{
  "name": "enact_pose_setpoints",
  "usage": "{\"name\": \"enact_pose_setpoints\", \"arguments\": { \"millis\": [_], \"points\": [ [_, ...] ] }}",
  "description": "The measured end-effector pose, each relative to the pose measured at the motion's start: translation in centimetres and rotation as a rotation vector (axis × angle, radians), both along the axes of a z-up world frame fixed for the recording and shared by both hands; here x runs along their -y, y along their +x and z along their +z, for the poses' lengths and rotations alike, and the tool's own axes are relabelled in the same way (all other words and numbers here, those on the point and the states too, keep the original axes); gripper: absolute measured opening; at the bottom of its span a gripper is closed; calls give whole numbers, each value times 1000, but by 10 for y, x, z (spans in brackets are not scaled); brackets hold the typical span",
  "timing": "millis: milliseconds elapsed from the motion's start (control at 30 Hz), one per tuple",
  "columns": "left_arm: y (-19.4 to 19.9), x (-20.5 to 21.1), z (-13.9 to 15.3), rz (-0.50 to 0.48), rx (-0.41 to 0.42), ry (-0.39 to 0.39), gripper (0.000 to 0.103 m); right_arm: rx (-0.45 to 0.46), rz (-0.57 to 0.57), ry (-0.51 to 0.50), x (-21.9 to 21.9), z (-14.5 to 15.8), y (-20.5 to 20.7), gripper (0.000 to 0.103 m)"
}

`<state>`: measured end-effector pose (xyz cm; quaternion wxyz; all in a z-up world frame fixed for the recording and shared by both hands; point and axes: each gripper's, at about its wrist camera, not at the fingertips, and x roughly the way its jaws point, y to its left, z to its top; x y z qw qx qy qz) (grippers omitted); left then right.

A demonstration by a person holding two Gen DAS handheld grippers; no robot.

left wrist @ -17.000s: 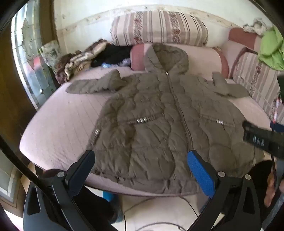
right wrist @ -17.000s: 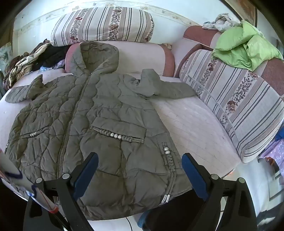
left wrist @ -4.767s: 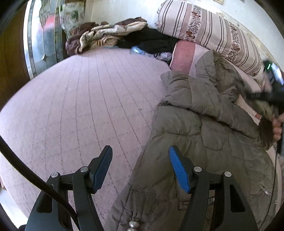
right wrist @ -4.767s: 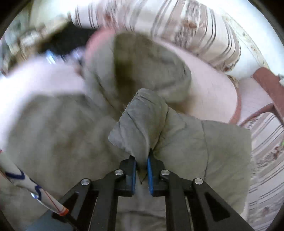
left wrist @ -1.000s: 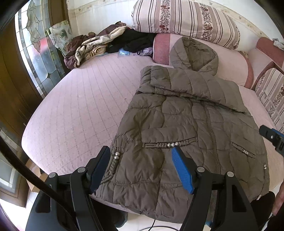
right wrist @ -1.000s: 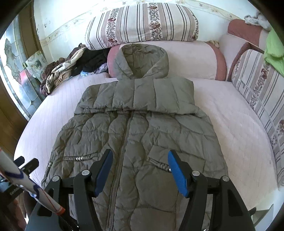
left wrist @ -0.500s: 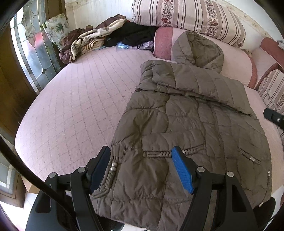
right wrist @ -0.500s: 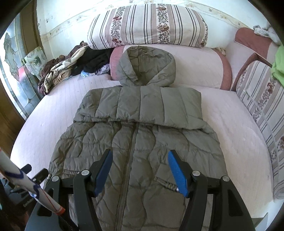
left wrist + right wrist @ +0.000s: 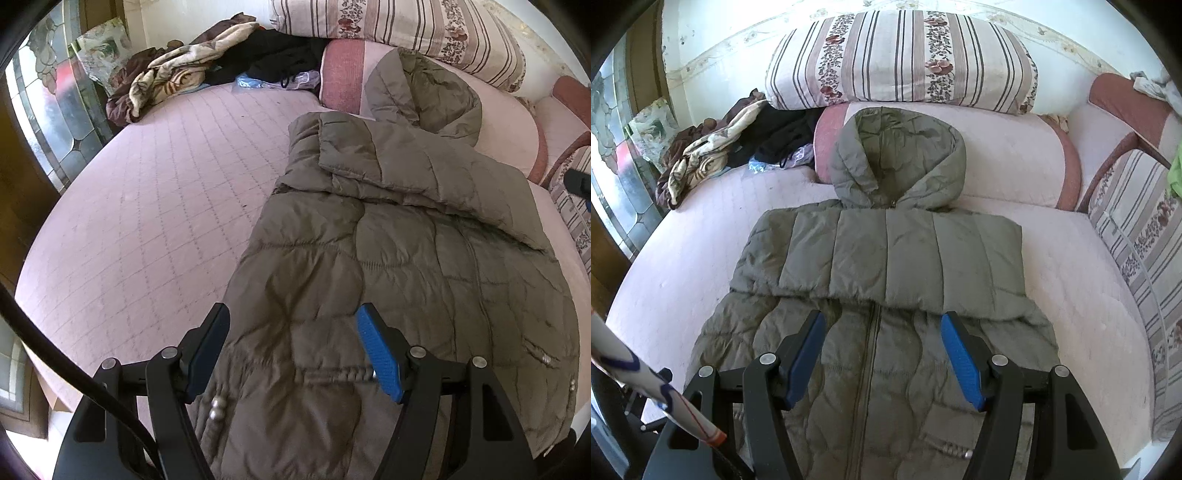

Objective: Fold large clothes

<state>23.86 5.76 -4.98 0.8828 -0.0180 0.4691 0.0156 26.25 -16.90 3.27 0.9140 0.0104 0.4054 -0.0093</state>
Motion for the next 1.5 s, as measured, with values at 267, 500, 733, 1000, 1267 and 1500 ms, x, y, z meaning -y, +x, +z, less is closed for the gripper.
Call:
{"name": "enact_pose_setpoints", "arguments": {
  "millis": [267, 500, 733, 1000, 1267, 1500],
  "points": [
    [51, 27, -18, -51, 28, -7, 71, 43, -84, -7, 27, 15, 72, 71],
    [71, 33, -45, -97, 40, -11, 71, 95, -155, 142, 51, 41, 200, 76],
    [71, 32, -49, -148, 73, -19, 74, 40, -187, 342, 38, 33, 336, 83],
    [74, 32, -56, -166, 60, -18, 77, 8, -329, 504, 31, 0, 432, 89],
    [74, 34, -59, -170, 52, -10, 78, -65, -327, 471, 27, -31, 464, 38],
    [71, 27, -49, -156, 49, -61, 78, -20, -196, 366, 25, -3, 381, 8]
  ]
}}
